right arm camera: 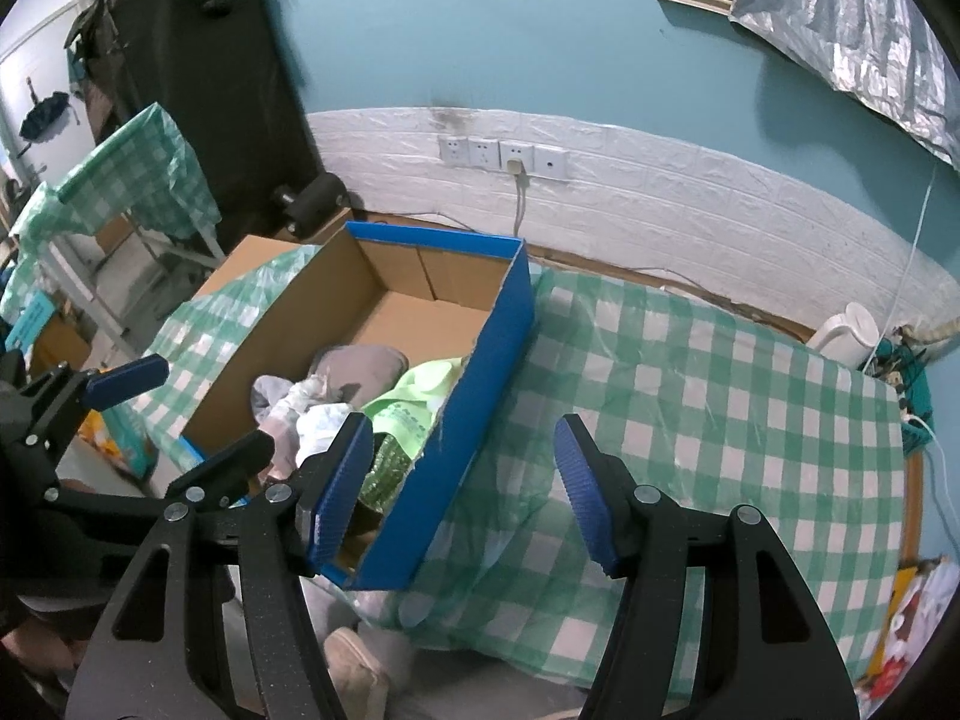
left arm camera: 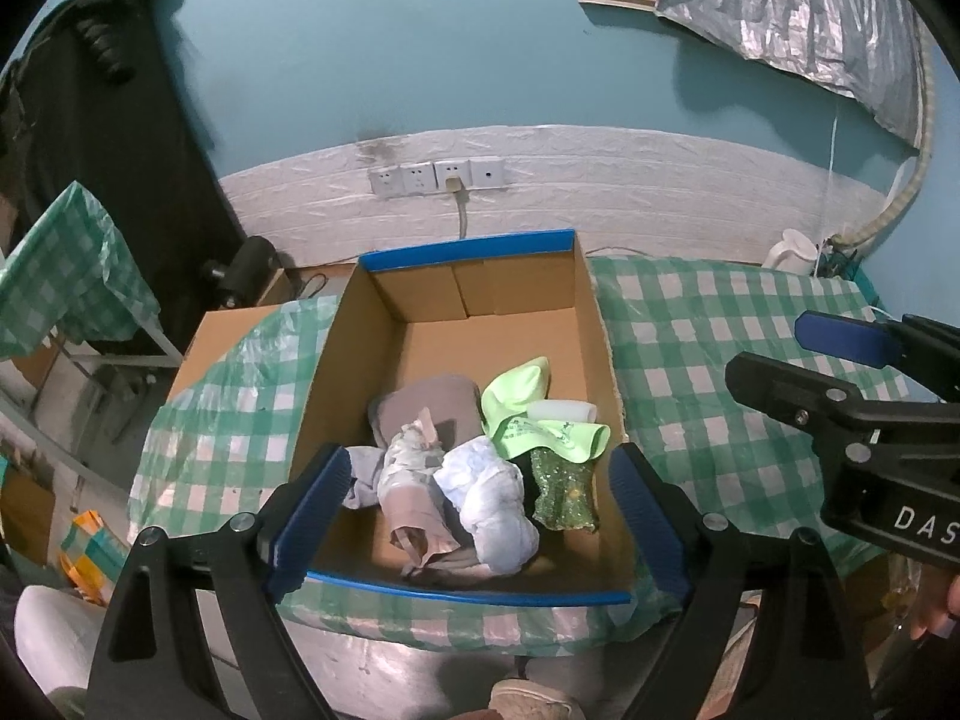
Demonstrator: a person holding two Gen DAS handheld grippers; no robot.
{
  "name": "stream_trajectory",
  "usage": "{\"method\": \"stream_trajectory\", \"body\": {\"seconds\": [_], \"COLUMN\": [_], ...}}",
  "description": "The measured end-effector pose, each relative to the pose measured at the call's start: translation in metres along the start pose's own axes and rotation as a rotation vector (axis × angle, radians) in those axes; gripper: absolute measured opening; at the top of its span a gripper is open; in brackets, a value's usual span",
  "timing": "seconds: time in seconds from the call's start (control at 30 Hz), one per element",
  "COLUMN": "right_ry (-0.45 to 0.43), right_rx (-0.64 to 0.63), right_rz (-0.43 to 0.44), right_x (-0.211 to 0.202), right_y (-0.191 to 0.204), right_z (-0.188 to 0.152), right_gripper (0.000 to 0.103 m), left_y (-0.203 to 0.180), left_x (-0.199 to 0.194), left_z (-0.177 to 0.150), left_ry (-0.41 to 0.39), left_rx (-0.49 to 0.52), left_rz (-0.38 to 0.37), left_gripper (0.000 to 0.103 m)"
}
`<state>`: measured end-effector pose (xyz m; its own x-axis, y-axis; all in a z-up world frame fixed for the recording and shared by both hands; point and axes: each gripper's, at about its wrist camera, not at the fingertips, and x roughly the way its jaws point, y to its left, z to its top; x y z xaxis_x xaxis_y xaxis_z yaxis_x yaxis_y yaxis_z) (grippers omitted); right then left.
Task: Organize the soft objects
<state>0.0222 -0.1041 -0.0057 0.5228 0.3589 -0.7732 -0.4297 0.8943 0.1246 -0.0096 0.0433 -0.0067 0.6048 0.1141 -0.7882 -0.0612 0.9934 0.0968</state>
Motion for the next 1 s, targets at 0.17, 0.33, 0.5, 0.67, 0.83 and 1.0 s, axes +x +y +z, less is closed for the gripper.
{"method": "stream_trajectory", "body": {"seconds": [0.17,0.33,0.5,0.67,0.83,1.0], "right_ry": [-0.001,-0.003,-0.003,-0.003,-0.001,-0.003], "right_rx": [0.006,0.006,0.006,0.005,0.006,0.007], "right_rz": [-0.002,-0.003,-0.004,-0.004,-0.004,-0.004], "right_x": [-0.0012,-0.0021,-0.002,-0.0021,-0.0023,-0.0019], "right_y": [-0.003,-0.0037,-0.0036,-0.0035,-0.0033,-0.0025], "right_z": [-0.0003,-0.0003,-0.0005,-0.0006,-0.0008,-0.0006], "right_gripper": [0.062,0.062,0.062,0.062,0.062,0.062], "left_y": [-0.0013,-0.0027,-0.0039,-0.0043,-0.0041,-0.0035], "left_x": [0.0004,0.0004,0.0003,0.0004,0.0002,0.0003], "left_z": [0.0003,-0.0006,-0.0016,-0.0021,-0.003,-0.0031], "left_ry": [0.005,0.006,0.009,0.01,0.014,0.013], "left_rx": [0.002,0.005,0.009,0.009,0.008,0.008], "left_rz": [0.0,-0.004,-0.005,-0.005,-0.004,-0.003], "left_gripper": [0.089,0.089,0.089,0.089,0.089,0.089]}}
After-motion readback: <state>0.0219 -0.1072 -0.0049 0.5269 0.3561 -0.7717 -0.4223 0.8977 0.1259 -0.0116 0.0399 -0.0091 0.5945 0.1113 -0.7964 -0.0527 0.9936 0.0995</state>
